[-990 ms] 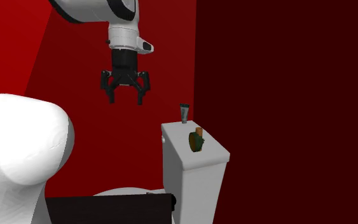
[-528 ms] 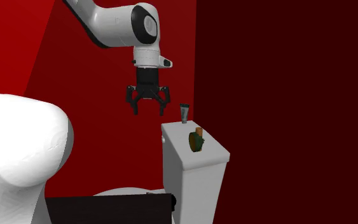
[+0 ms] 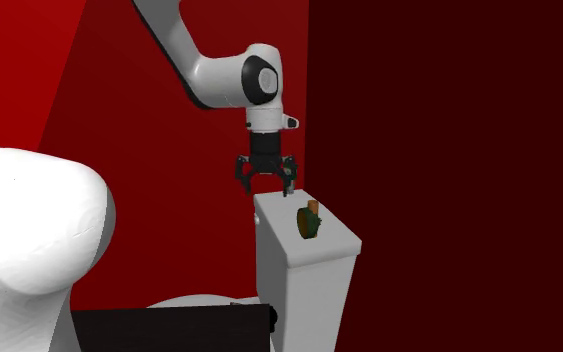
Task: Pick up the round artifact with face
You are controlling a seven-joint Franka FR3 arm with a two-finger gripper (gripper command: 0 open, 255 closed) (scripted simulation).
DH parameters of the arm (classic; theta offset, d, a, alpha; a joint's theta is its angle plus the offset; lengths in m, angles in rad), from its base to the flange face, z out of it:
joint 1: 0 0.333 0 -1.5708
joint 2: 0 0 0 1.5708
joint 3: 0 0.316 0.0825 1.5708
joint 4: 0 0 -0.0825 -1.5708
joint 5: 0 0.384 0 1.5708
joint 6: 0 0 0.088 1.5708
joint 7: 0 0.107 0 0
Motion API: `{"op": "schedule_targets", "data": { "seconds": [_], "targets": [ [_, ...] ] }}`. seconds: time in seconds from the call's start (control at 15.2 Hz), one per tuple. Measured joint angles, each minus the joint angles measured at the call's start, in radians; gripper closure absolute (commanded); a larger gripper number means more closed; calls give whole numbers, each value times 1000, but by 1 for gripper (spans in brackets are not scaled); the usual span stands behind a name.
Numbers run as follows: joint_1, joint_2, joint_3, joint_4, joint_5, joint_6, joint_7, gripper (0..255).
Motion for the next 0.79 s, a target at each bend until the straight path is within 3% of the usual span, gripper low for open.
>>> {"op": "schedule_targets", "data": {
  "seconds": [0.4,0.79],
  "targets": [
    [-34,226,-20,138,131,108,-148,0],
    [-124,473,20,350,274,159,-287,0]
  ]
}}
